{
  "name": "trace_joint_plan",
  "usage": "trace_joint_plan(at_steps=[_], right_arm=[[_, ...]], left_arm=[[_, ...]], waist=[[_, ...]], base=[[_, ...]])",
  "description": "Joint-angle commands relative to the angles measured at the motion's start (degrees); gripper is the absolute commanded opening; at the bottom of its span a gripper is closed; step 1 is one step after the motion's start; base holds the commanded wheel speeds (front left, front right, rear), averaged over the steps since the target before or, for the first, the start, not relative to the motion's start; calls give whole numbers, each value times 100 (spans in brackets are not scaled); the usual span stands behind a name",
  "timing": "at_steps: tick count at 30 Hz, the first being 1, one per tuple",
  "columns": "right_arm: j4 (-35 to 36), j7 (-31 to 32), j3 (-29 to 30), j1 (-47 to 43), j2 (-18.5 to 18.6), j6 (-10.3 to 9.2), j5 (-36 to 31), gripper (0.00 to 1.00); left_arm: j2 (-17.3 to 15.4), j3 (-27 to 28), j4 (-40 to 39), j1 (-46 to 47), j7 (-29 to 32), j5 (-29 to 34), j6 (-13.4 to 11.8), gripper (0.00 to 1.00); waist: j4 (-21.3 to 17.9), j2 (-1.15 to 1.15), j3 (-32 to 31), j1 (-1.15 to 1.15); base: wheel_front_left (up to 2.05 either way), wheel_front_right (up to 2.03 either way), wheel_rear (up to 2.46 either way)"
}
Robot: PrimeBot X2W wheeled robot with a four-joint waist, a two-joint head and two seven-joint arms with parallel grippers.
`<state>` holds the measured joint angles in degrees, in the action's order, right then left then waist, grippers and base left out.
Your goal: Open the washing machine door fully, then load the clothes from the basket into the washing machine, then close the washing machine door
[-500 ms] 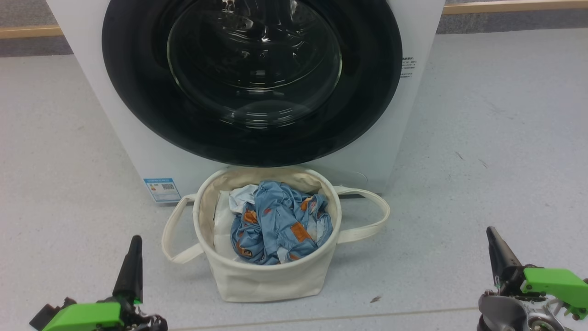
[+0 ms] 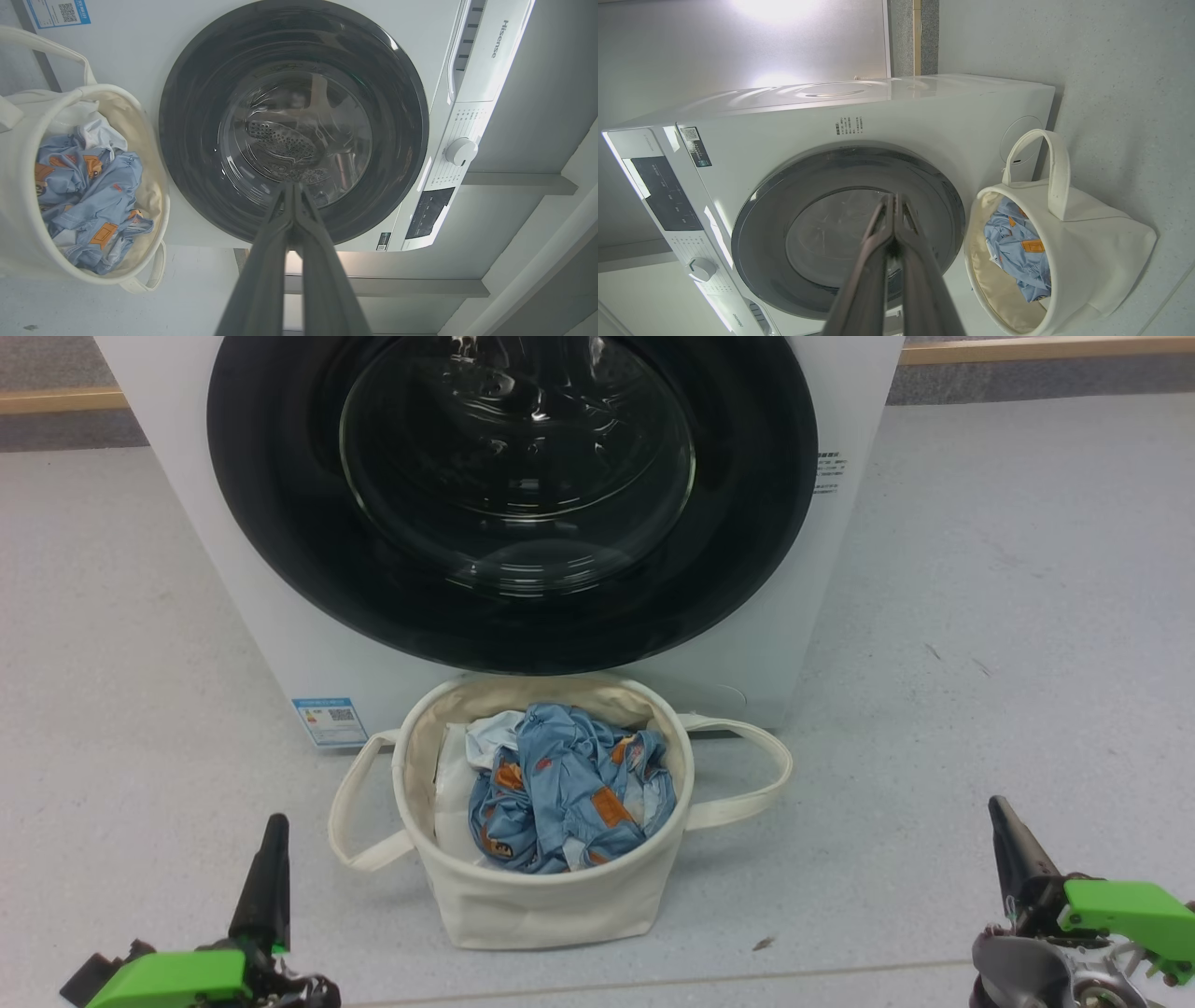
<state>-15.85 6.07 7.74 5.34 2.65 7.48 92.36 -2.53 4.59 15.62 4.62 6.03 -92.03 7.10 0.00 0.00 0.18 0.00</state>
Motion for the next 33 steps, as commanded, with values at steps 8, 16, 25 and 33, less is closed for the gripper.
trace_joint_plan(at_steps=[8,16,25,33], right_arm=[[-227,-4,-6,-24,-23,1,-1,100],[-270,-61,-23,26,-30,1,15,100],[-192,-154,-42,146,-26,1,67,100],[-73,-242,-81,273,16,1,-10,100]], left_arm=[[16,-13,226,-35,-9,0,-6,100],[17,20,300,23,-46,-11,-62,100],[-14,50,279,178,-70,-8,-117,100],[-103,-2,202,289,-169,190,-142,100]], waist=[[0,0,0,0],[21,0,-11,13],[51,0,-4,1],[74,0,-7,0]], base=[[0,0,0],[0,0,0],[0,0,0],[0,0,0]])
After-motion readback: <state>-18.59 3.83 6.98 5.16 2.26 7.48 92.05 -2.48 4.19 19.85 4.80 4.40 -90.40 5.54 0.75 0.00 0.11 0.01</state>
